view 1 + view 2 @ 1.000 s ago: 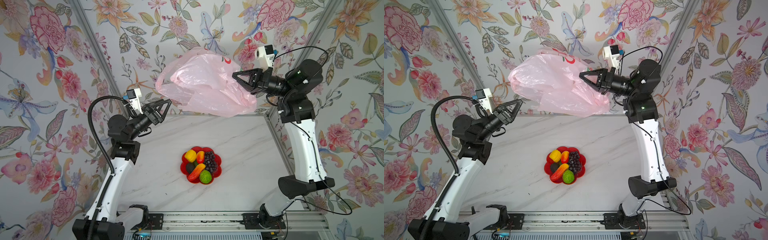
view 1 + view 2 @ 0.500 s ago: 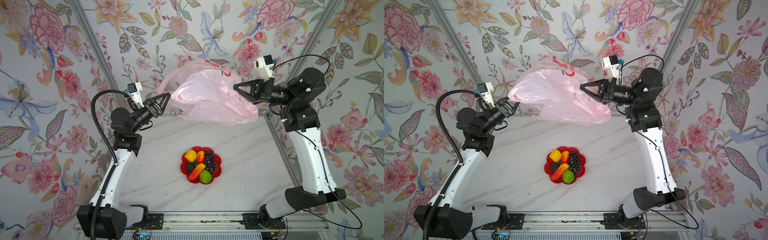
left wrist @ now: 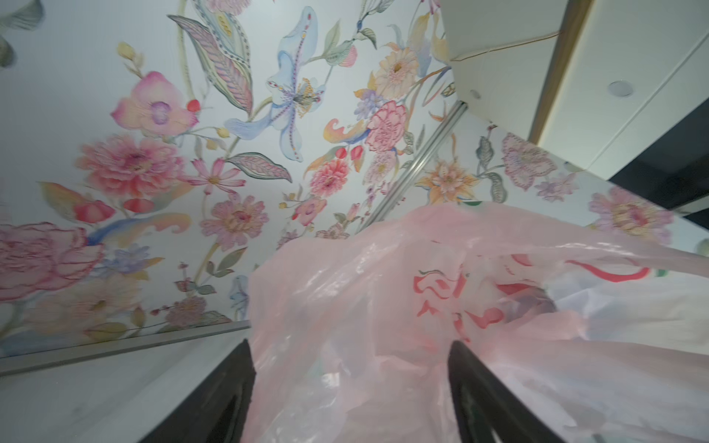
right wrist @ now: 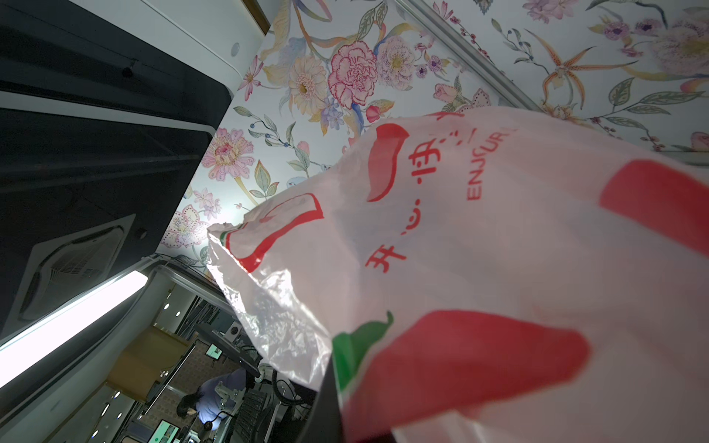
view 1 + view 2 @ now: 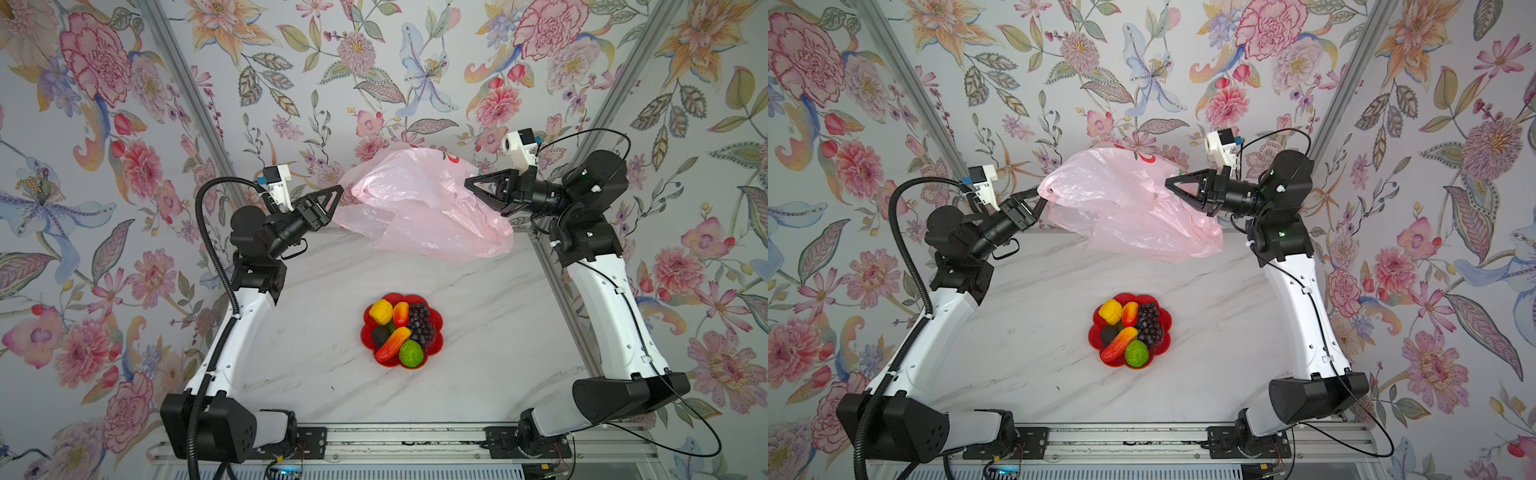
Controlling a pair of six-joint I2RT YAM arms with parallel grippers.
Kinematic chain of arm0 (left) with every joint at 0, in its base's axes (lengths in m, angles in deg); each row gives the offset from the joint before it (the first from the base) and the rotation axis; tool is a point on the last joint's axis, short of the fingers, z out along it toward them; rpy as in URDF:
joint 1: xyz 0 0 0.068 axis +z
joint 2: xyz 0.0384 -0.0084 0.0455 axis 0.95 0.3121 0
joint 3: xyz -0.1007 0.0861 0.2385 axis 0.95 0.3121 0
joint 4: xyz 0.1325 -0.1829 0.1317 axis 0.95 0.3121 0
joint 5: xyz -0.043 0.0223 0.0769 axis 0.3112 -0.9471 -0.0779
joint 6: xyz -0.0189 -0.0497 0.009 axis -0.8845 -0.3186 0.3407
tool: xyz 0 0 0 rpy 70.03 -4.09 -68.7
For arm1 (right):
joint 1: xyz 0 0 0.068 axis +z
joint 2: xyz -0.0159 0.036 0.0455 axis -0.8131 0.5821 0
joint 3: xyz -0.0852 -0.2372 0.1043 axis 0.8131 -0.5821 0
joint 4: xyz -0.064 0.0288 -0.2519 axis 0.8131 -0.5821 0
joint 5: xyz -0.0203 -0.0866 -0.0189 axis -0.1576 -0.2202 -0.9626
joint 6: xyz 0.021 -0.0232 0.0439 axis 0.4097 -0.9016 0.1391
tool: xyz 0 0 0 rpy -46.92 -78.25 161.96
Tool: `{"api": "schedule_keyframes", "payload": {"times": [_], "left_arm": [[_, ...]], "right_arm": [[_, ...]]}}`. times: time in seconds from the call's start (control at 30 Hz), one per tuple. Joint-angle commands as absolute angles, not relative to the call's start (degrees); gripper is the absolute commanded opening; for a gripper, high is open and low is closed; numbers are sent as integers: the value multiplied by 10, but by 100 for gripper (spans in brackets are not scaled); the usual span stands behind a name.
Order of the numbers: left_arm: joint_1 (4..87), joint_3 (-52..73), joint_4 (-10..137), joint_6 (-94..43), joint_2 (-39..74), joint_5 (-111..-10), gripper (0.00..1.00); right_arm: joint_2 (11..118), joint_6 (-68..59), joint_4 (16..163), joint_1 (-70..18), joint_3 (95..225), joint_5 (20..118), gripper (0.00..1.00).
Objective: Place the fruits into the plastic bag
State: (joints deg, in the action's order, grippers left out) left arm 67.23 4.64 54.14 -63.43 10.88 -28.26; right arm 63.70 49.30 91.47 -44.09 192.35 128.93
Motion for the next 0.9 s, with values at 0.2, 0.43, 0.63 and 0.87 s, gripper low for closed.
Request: {"api": "schedule_keyframes", "payload": {"times": [0.2,0.43,0.63,0.87], "left_arm": [[684,53,663,-529,82,-308,99],[685,33,533,-613,136,-251,99],[690,53,396,-701,167,-216,74],[698,66,416,-686,160,-235,0]], "right_arm": [[640,527,969,-444,1967,1309,0],[649,534,975,-428,1985,1313,0],[638,536,986,-424,1952,1316,0],[633,490,953,-461,1851,1284,85]]}}
